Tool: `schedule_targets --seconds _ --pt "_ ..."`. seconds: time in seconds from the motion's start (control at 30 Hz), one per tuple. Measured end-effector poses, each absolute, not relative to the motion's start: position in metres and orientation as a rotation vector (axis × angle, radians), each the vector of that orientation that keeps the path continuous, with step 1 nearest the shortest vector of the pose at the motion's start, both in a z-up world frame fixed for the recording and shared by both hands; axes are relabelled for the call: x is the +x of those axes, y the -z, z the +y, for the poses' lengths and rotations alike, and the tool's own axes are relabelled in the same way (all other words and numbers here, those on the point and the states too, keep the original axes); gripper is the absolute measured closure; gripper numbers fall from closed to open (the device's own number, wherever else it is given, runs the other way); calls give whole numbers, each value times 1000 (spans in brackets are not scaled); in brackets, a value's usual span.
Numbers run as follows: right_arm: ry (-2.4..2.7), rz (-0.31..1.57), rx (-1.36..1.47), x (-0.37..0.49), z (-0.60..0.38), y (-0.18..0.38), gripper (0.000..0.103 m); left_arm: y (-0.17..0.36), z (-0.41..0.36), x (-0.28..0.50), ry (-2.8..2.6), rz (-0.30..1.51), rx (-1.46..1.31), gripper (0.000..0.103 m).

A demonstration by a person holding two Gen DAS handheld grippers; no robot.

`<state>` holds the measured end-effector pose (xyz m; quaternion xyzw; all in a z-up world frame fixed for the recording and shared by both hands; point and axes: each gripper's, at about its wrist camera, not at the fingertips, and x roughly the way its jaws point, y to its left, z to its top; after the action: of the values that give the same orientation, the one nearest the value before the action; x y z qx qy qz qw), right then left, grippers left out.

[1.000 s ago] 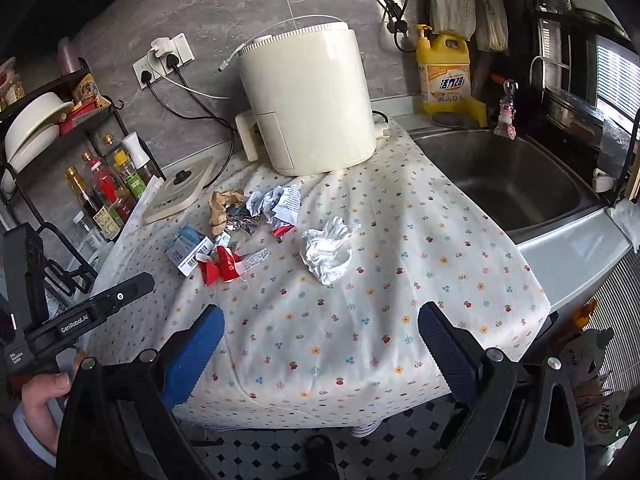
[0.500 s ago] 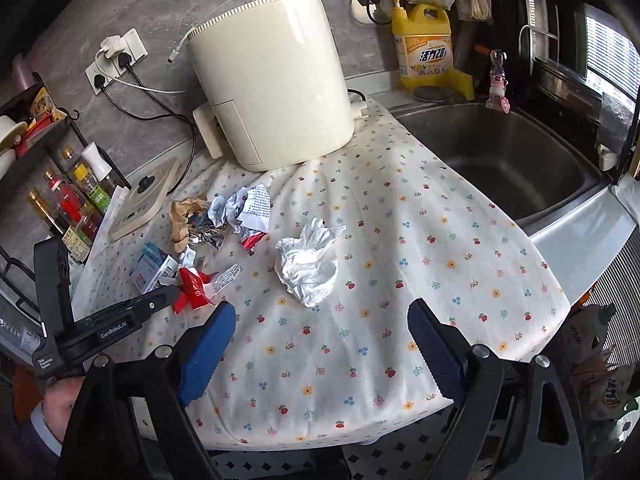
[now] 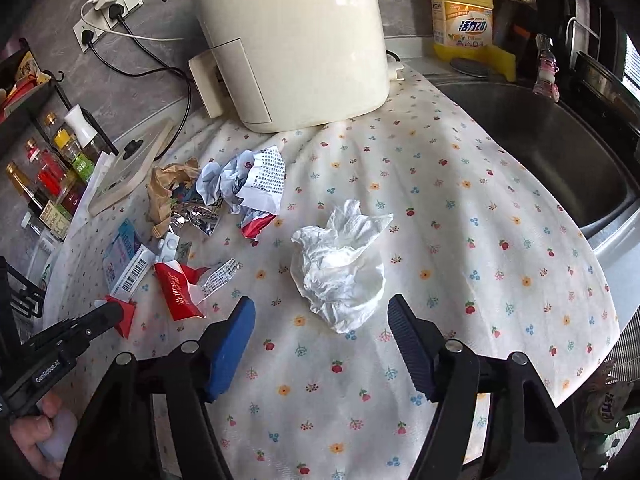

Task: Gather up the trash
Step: 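Grasp the red wrapper with the left gripper while the right gripper grasps the white tissue, then carry the red wrapper and white tissue with both grippers over the white bin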

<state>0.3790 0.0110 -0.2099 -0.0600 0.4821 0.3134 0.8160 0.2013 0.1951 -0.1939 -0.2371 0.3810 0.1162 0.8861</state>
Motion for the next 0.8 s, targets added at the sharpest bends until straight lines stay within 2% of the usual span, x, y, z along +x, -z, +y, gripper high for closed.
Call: schedule_targets --seconds 0.1,0.13,0.17,0.2,0.23,0.8 --pt "-662 1033 -180 384 22 221 39 191 203 188 -283 775 -515 99" --pt "-660 1046 -208 386 26 227 52 190 204 184 -295 767 -521 99" --pt "-648 1035 -239 386 28 228 58 189 204 180 -308 760 -522 99" --pt "-653 1024 -261 384 29 227 78 187 205 177 -320 752 -522 99" --pt "-678 1043 -266 384 30 226 93 186 204 173 -330 745 -523 99" --pt "-793 981 -209 321 -37 189 94 152 150 118 -431 661 -527 99"
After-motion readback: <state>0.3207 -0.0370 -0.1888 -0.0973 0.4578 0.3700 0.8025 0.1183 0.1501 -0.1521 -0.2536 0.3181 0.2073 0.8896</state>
